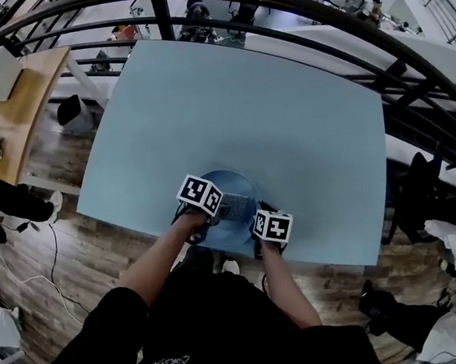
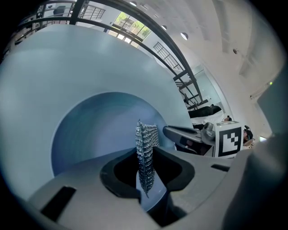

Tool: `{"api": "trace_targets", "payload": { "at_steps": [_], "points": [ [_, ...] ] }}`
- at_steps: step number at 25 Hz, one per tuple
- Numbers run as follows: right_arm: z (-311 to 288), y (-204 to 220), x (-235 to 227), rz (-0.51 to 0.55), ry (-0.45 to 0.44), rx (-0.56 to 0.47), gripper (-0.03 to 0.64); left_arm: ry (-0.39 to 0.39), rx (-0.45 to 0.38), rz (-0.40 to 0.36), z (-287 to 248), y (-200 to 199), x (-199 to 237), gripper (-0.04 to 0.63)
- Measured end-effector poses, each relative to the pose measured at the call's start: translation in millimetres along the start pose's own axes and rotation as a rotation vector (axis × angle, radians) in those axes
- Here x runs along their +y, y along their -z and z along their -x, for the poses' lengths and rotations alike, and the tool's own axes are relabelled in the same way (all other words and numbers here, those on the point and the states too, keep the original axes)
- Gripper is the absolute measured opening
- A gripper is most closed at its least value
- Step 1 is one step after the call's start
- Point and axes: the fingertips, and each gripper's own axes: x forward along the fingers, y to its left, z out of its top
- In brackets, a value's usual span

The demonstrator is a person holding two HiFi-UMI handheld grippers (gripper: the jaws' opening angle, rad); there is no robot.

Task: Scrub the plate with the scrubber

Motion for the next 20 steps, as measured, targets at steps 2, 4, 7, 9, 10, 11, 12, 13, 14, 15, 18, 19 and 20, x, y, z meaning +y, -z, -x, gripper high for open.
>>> {"api": "trace_targets", "payload": {
  "at_steps": [2, 4, 7, 9, 10, 11, 12, 13, 14, 15, 18, 19, 20],
  "points": [
    [0, 1, -1, 0.005, -0.004, 0.001, 0.017, 0.006, 0.015, -0.002, -2, 10, -2, 0.095],
    [0, 0, -2, 0.009, -0.008, 0.002, 0.017, 0.007, 0.026, -0.006, -1, 19, -2, 0.095],
    [0, 0, -2, 0.016, -0.012, 0.005, 0.017, 0.011, 0.033, 0.003, 4, 30, 1, 0.095],
    [0, 0, -2, 0.022, -0.014, 0.008, 0.017, 0.017, 0.038, 0.010, 8, 38, 3, 0.096],
    [0, 0, -2, 0.026, -0.015, 0.010, 0.017, 0.020, 0.041, 0.013, 9, 42, 4, 0.095],
    [-1, -1, -2, 0.029, -0.015, 0.012, 0.017, 0.022, 0.043, 0.017, 10, 47, 5, 0.095],
    [0, -1, -2, 0.033, -0.016, 0.014, 0.017, 0.025, 0.045, 0.023, 12, 53, 6, 0.095],
    [0, -1, -2, 0.037, -0.016, 0.015, 0.017, 0.026, 0.044, 0.030, 14, 58, 8, 0.097],
    [0, -1, -2, 0.040, -0.016, 0.015, 0.017, 0.027, 0.042, 0.039, 17, 61, 10, 0.097],
    [1, -2, -2, 0.043, -0.015, 0.014, 0.017, 0.025, 0.039, 0.048, 20, 64, 13, 0.097],
    [1, -2, -2, 0.044, -0.014, 0.012, 0.017, 0.014, 0.035, 0.065, 32, 72, 26, 0.097],
    [0, -2, -1, 0.045, -0.015, 0.011, 0.017, 0.008, 0.033, 0.068, 37, 73, 31, 0.098],
    [0, -2, 0, 0.045, -0.016, 0.011, 0.017, 0.001, 0.033, 0.069, 41, 74, 36, 0.098]
  ]
}}
